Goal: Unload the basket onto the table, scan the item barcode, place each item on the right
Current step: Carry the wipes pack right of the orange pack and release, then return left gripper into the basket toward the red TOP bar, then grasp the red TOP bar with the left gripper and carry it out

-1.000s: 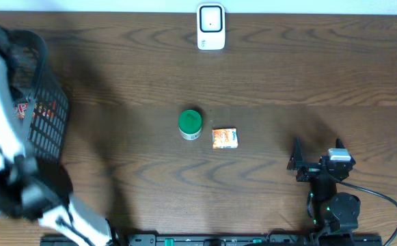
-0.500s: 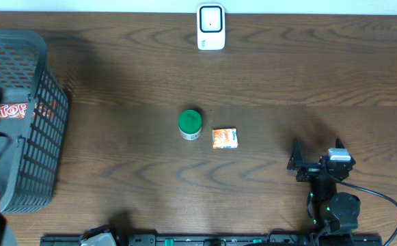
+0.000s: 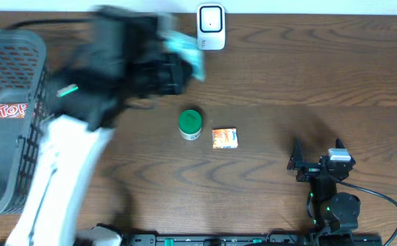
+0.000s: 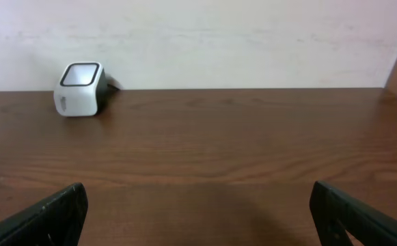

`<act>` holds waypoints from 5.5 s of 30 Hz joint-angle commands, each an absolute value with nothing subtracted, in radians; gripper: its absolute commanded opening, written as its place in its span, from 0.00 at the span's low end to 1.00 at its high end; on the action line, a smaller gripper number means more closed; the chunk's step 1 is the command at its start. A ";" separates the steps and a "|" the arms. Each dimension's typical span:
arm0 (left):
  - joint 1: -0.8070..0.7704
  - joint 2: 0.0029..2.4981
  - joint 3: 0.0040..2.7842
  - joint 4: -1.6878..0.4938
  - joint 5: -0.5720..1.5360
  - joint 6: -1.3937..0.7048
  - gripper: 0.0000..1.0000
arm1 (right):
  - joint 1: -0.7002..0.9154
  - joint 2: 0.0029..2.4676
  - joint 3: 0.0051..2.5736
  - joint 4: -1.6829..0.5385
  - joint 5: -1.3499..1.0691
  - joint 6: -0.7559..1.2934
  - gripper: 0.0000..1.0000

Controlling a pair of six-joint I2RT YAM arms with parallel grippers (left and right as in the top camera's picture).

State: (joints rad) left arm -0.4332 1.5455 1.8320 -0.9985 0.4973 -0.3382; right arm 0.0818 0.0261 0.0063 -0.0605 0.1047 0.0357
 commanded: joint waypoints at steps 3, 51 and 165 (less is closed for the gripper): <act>-0.583 1.741 1.795 -0.859 0.738 -0.200 0.08 | 0.088 0.025 0.006 -0.064 0.107 0.021 0.99; -0.629 1.702 1.906 -0.891 0.280 -0.153 0.85 | 0.088 0.025 0.006 -0.064 0.107 0.021 0.99; 0.364 1.233 2.006 -1.226 0.539 -0.595 0.07 | 0.088 0.025 0.006 -0.064 0.107 0.021 0.99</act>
